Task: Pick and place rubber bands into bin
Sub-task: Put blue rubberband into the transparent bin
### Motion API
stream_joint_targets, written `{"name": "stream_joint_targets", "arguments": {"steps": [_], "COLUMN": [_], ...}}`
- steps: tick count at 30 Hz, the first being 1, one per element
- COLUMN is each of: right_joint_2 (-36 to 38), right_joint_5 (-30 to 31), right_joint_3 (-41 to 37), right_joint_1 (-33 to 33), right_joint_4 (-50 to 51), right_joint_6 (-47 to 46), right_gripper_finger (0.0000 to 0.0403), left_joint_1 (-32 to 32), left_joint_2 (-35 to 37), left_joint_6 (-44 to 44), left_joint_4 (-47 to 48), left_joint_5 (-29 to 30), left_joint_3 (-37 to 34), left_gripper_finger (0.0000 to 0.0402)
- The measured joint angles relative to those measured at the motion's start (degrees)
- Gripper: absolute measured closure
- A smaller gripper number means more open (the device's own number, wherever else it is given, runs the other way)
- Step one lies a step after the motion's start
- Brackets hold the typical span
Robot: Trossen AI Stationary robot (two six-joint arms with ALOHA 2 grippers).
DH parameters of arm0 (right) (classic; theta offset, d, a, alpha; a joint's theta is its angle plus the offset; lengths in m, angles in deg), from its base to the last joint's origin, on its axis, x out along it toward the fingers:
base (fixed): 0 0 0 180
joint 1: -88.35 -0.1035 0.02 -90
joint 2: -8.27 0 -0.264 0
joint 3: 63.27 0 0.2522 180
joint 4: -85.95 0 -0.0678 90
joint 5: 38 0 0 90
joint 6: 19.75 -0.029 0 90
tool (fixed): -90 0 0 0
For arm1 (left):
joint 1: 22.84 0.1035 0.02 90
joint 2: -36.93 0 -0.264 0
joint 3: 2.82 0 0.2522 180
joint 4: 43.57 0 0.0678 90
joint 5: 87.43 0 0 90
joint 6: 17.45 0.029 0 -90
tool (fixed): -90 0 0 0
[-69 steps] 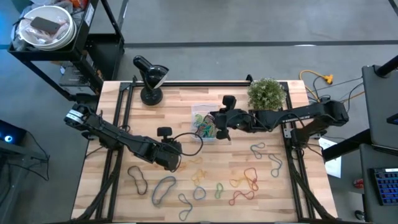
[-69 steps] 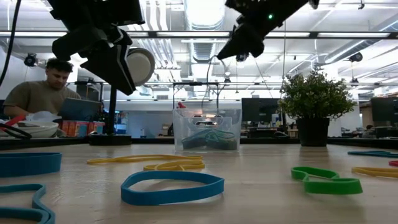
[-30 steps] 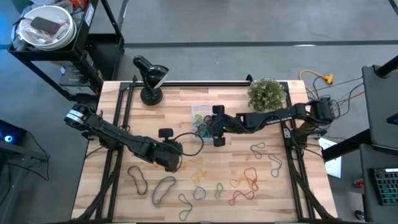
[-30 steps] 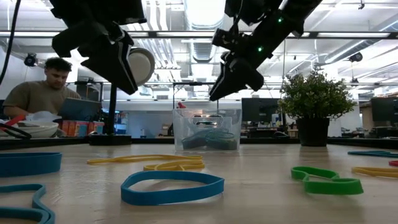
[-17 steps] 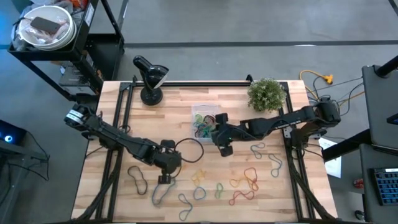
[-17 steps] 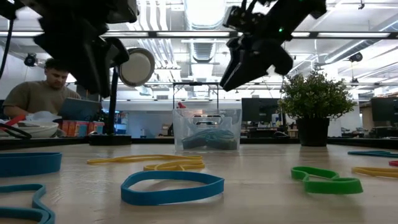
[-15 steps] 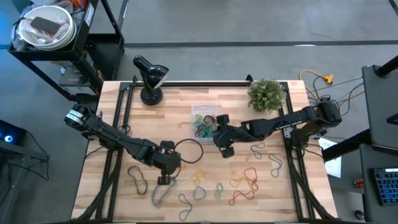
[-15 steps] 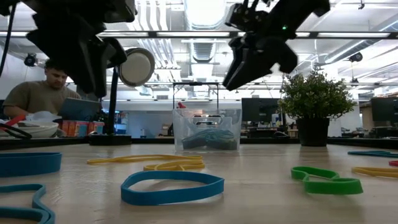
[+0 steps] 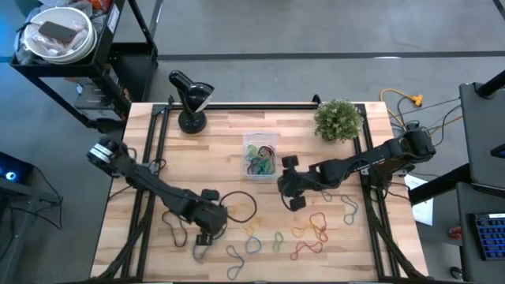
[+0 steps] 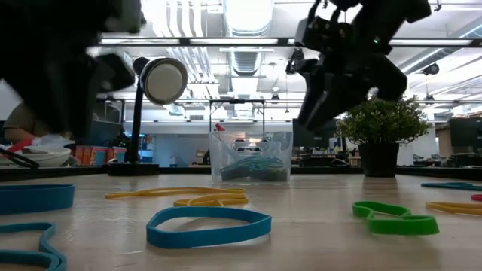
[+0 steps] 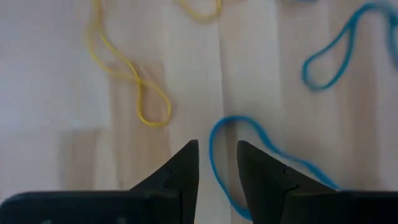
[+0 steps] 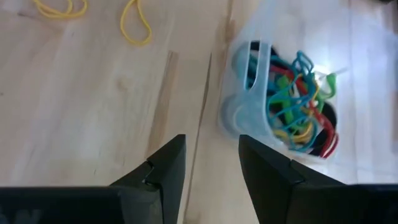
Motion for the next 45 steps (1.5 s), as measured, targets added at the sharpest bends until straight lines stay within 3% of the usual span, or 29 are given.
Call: {"name": "stream_joint_targets", "arguments": {"steps": [14, 21, 29, 35, 45], "right_joint_2": [0.04, 0.04, 0.06, 0.06, 0.06], "right_joint_5": [0.07, 0.52, 0.64, 0.66, 0.48], "right_joint_3": [-3.37, -3.26, -3.54, -4.01, -4.93], "right_joint_1": [-0.33, -0.31, -0.29, -0.29, -0.29], "right_joint_4": [-0.27, -0.42, -0.43, -0.03, 0.41], "right_joint_6": [-4.19, -4.13, -4.44, -6.34, -9.80], "right_gripper_finger": [0.0259, 0.0259, 0.0270, 0.0283, 0.0298], "left_joint_1": [0.19, 0.46, 0.46, 0.50, 0.50], "left_joint_2": [-8.14, -8.19, -6.64, -3.45, 0.69], "left_joint_6": [-0.09, -0.01, 0.00, 0.17, 8.33], "left_joint_4": [0.28, 1.08, 10.43, 17.93, 15.71], "left_joint_5": [-1.99, -1.57, 3.76, 17.42, 53.93], "left_joint_3": [0.07, 0.15, 3.50, 7.77, 12.47], "left_gripper_finger": [0.0313, 0.0391, 0.0400, 0.0401, 0.0401]}}
